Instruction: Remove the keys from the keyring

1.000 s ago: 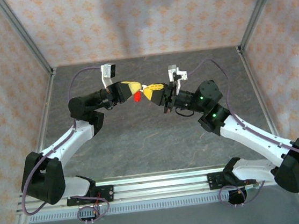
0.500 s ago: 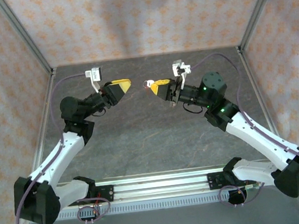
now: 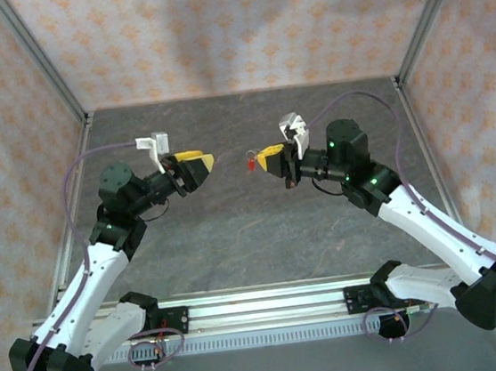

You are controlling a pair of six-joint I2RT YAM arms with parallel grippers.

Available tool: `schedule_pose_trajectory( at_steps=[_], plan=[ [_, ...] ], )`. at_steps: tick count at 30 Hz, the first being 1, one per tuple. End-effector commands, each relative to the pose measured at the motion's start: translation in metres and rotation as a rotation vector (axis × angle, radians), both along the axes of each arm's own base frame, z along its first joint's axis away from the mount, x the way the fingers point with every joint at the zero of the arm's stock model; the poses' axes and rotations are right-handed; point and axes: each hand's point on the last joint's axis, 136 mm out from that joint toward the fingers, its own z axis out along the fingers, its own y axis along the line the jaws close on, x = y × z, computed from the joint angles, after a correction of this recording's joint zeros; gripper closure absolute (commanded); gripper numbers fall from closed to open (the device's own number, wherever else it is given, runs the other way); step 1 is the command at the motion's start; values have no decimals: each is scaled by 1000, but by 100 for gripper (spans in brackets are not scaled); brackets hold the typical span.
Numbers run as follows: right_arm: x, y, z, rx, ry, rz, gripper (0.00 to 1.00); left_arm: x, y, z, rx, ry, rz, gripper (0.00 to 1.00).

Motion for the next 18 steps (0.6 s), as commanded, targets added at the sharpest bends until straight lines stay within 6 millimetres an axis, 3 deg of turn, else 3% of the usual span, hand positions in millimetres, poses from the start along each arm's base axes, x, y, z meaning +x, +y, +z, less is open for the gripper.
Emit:
schedule_pose_trajectory(
  at_steps=[1, 11, 18],
  plan=[
    [1, 1, 10, -26, -70, 25, 100, -3, 6, -6, 57, -28, 29, 37],
    [-2, 9, 8, -40, -46, 89, 100, -9, -12, -18, 136, -55, -102, 32],
    [-9, 11, 13, -49, -44, 128, 100, -14, -40, -12, 172, -47, -261, 52]
  ],
)
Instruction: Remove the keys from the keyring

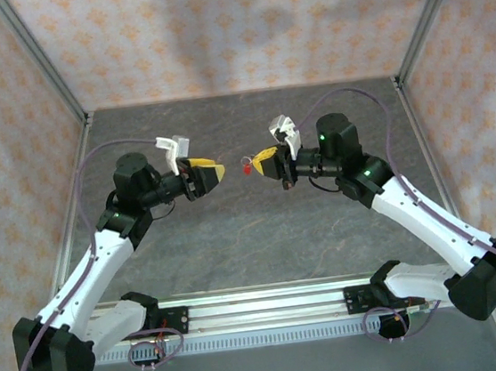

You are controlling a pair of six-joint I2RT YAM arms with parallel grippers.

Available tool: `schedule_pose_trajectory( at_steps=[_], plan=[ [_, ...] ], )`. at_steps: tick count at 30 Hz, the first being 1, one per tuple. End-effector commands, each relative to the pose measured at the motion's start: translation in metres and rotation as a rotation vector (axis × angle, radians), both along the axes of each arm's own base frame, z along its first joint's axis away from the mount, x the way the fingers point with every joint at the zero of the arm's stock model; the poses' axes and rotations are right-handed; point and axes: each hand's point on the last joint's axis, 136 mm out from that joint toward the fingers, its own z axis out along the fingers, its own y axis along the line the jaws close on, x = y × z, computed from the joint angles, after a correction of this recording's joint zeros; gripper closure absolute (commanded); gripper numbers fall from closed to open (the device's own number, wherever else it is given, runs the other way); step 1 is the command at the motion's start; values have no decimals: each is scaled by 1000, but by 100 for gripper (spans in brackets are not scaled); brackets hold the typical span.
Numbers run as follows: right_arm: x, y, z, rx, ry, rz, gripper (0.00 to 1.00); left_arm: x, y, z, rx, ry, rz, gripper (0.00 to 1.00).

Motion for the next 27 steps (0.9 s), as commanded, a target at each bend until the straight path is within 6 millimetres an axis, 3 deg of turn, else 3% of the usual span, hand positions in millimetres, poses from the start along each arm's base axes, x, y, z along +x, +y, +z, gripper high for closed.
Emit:
schedule_pose_trajectory(
  at_steps=[1, 14, 23, 27],
  plan=[
    [-8, 2, 22, 21, -41, 49, 100, -16, -18, 24, 13, -75, -130, 52],
    [-10, -1, 23, -6, -8, 82, 100, -25, -40, 44, -8, -144, -218, 41],
    [-15, 1, 22, 3, 12, 115, 100, -28, -45, 56, -35, -169, -253, 38],
    [-17, 2, 24, 10, 17, 129, 100, -27, -49, 58, -42, -158, -274, 41]
  ],
)
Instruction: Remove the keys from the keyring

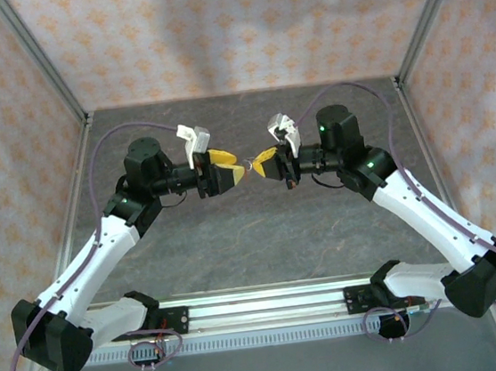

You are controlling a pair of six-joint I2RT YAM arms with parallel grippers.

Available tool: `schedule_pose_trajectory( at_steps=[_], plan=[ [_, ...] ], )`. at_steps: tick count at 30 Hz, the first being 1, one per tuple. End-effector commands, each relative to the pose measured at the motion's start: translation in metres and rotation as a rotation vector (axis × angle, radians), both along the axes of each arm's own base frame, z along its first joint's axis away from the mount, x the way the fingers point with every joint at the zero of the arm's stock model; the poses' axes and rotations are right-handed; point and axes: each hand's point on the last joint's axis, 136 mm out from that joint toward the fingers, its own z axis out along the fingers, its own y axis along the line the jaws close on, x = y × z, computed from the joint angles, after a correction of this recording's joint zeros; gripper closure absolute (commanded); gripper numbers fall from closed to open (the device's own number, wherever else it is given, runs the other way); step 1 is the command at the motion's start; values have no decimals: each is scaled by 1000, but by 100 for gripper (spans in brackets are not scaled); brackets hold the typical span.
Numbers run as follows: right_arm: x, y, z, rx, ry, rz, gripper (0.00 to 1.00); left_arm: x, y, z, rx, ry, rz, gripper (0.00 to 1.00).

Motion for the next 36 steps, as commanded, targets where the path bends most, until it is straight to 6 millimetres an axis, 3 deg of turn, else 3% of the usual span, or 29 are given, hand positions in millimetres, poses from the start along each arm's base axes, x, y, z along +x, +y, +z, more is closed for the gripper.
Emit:
schedule_pose_trajectory(
  at_steps=[1, 14, 16, 18, 21, 23, 28, 33, 36],
  plan=[
    [-4, 1, 15, 29, -20, 30, 100, -4, -6, 22, -36, -51, -50, 42],
    [0, 6, 9, 28, 8, 43, 100, -5, -8, 22, -22, -46, -69, 67],
    [0, 6, 9, 29, 10, 44, 100, -5, -8, 21, -17, -44, -67, 64],
    [-1, 6, 10, 34, 10, 50, 100, -4, -6, 18, -2, -46, -51, 52],
    [-4, 6, 14, 45, 8, 58, 100, -4, -6, 15, 12, -43, -52, 50],
    [-4, 6, 16, 52, 4, 55, 100, -4, -7, 12, 15, -35, -58, 51],
    [-4, 6, 20, 58, 3, 52, 100, -6, -8, 12, 12, -32, -71, 65],
    [-4, 6, 22, 64, 4, 54, 100, -6, -9, 11, 15, -30, -73, 66],
    [-5, 7, 22, 67, 5, 56, 100, -7, -9, 11, 16, -29, -76, 71]
  ],
)
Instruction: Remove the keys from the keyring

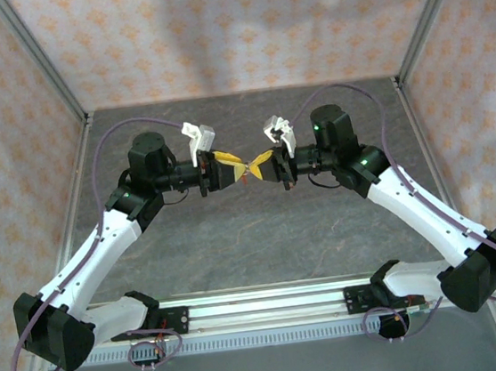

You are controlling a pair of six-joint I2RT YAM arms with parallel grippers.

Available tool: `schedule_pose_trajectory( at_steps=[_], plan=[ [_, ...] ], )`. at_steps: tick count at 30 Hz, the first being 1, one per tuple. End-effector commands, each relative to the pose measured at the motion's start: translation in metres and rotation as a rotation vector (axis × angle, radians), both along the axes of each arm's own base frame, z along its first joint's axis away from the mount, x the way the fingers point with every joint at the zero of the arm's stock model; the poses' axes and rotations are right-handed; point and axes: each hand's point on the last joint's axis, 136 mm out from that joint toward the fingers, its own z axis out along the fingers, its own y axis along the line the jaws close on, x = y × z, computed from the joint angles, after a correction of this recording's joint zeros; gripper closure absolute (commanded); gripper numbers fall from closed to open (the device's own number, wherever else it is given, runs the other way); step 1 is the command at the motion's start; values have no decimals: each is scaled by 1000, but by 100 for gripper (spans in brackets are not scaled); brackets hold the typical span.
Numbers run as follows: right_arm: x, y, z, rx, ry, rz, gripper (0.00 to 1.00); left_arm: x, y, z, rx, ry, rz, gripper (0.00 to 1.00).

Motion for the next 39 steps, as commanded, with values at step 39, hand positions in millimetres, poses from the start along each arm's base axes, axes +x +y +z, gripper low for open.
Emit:
schedule_pose_trajectory(
  at_steps=[39],
  plan=[
    [-2, -13, 32, 87, -103, -80, 100, 4, 15, 31, -126, -77, 91, 66]
  ],
)
